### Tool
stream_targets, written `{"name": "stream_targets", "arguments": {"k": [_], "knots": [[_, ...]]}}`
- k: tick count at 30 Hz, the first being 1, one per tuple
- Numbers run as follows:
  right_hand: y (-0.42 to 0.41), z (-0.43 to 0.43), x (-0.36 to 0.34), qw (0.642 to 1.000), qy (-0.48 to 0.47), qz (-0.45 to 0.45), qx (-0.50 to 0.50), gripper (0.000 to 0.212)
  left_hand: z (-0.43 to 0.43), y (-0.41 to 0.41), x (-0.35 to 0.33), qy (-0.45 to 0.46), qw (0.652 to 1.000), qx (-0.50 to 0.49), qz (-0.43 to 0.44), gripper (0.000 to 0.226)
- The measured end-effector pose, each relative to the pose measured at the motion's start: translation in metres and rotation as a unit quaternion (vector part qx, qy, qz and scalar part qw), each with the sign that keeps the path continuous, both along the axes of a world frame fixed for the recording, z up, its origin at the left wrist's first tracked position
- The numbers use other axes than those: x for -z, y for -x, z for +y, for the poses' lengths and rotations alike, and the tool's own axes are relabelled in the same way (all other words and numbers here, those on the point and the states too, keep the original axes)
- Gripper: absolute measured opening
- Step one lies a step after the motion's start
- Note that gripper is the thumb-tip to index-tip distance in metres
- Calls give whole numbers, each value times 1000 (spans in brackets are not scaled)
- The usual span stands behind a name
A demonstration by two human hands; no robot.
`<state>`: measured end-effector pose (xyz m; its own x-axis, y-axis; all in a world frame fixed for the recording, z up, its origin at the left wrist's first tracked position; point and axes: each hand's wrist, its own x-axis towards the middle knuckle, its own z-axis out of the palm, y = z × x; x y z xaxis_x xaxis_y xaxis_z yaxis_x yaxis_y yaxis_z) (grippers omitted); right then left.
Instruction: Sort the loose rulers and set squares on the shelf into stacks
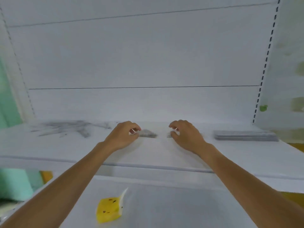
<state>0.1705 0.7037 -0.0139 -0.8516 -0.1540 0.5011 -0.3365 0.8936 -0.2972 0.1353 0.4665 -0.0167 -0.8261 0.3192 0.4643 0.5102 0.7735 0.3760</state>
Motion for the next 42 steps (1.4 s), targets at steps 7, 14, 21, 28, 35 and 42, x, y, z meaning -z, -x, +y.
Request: {"name": "stream_targets", "arguments": {"k": [7,14,21,28,35,42], "knots": [[1,-157,7,994,13,-11,-108,31,-159,-44,4,-21,995,-99,-10,18],[-1,-273,11,990,6,-21,-138,35,-273,-81,15,-12,990,-137,-6,22],[14,-347,11,988,2,-14,-155,34,-343,-94,14,-7,987,-159,-5,23],[60,-379,13,988,-3,-8,-156,31,-374,-61,29,-61,986,-156,0,21],[132,-413,1,988,-9,-4,-154,29,-414,3,20,-39,986,-163,-1,19],[209,-454,-13,989,-41,-39,-136,34,-454,75,7,-7,988,-154,-8,16]]}}
